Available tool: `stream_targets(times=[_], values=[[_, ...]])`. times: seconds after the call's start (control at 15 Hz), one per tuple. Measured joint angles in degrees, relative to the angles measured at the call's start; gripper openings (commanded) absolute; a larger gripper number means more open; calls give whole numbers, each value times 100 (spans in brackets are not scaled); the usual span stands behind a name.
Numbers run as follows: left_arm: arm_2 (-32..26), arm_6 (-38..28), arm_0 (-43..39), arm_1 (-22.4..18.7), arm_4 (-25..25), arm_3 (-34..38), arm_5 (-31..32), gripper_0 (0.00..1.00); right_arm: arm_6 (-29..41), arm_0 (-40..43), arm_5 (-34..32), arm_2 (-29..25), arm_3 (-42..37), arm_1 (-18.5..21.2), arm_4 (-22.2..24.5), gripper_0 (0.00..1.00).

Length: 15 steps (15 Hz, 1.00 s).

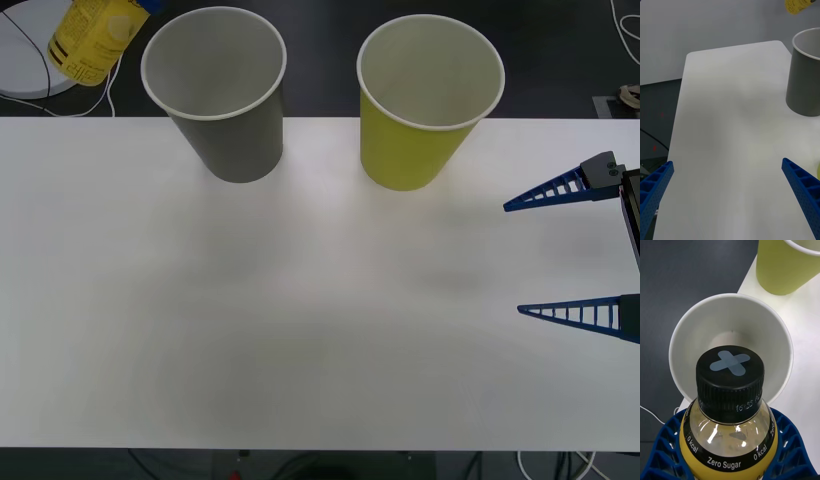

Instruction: Put the can into the green bin and the plastic bottle into the gray bin

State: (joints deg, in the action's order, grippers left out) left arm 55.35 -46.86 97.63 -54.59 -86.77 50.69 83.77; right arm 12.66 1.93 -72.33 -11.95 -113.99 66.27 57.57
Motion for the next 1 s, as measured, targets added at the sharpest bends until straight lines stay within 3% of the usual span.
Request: stream_targets(times=[0.53, 1.0], values=[[13, -3, 473, 824, -294, -1381, 0, 0, 0, 0, 0, 0, 0, 0, 0, 100], [12, 144, 692, 1327, -528, -1948, 1, 0, 0, 0, 0, 0, 0, 0, 0, 100]])
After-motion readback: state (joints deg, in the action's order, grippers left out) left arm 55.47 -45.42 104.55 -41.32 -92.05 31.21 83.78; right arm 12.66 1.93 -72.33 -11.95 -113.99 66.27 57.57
